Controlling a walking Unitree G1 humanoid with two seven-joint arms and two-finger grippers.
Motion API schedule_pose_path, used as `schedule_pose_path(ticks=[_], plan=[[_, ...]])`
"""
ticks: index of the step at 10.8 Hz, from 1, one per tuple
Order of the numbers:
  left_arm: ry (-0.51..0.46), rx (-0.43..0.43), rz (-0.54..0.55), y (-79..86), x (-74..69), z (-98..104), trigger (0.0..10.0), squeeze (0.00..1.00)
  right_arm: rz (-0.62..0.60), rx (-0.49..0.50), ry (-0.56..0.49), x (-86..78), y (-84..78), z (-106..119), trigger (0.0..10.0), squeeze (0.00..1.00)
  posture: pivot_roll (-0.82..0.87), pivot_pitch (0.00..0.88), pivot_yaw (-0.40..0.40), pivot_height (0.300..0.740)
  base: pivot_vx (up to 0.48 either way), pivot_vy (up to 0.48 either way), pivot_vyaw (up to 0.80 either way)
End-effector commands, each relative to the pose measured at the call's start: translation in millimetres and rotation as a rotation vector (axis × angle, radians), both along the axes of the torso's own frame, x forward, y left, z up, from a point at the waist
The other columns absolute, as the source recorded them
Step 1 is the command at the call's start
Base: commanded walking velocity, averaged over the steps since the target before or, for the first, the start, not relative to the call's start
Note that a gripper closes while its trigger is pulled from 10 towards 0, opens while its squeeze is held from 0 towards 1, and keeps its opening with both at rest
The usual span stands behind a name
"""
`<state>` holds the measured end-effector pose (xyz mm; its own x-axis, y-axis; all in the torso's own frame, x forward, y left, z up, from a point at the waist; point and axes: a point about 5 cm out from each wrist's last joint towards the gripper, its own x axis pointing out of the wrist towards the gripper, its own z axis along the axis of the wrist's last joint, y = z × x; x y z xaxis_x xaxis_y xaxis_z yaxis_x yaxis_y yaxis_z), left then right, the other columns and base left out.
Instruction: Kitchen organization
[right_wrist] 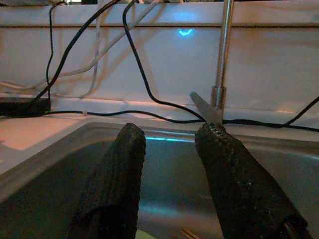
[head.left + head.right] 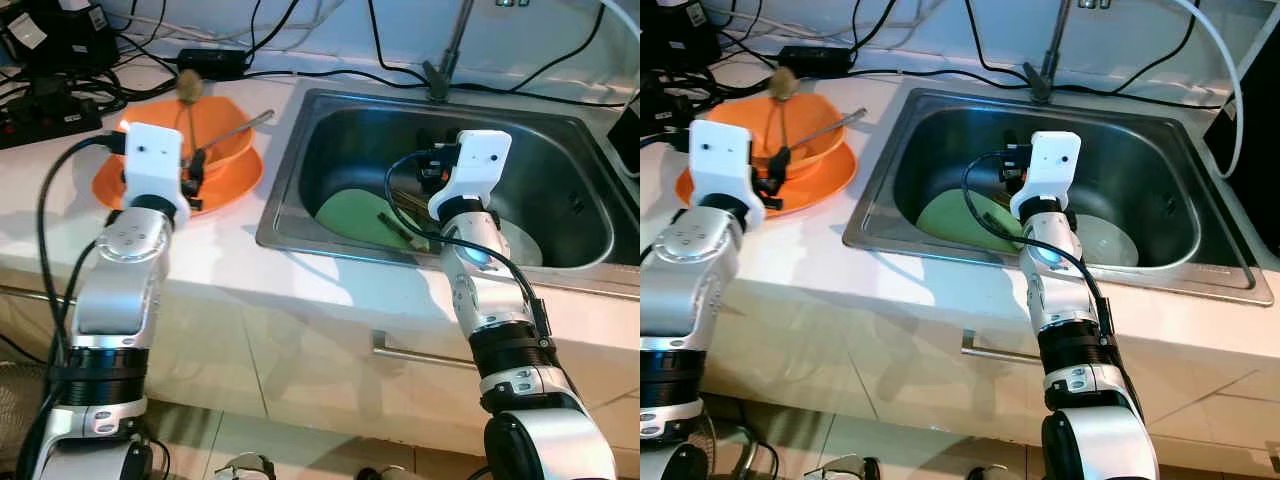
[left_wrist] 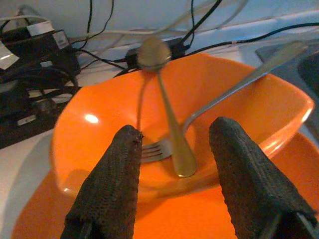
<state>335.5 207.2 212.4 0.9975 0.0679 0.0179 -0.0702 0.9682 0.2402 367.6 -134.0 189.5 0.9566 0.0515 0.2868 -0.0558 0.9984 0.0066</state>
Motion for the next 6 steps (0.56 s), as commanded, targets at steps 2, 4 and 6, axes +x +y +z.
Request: schedule_pose_path(ticks=[2,4,6], plan=[[0.043,0.029,0.044,11.4,-4.7,-5.0,10.0,0.00,-0.015,0.008,-0.003,0.8,-4.6,1.8,10.0,0.00,0.06,0.075,-0.040,0.740,0.000,0.000,0.00],[0.075,0.061,0.080,26.0,-8.0,-7.9,10.0,0.00,-0.014,0.006,0.000,1.6,-4.4,1.5,10.0,0.00,0.07,0.074,-0.042,0.740,0.000,0.000,0.00],[0.094,0.106,0.131,42.6,-10.4,-7.5,10.0,0.00,-0.016,0.005,0.000,2.3,-4.9,1.9,10.0,0.00,0.07,0.074,-0.042,0.740,0.000,0.000,0.00]])
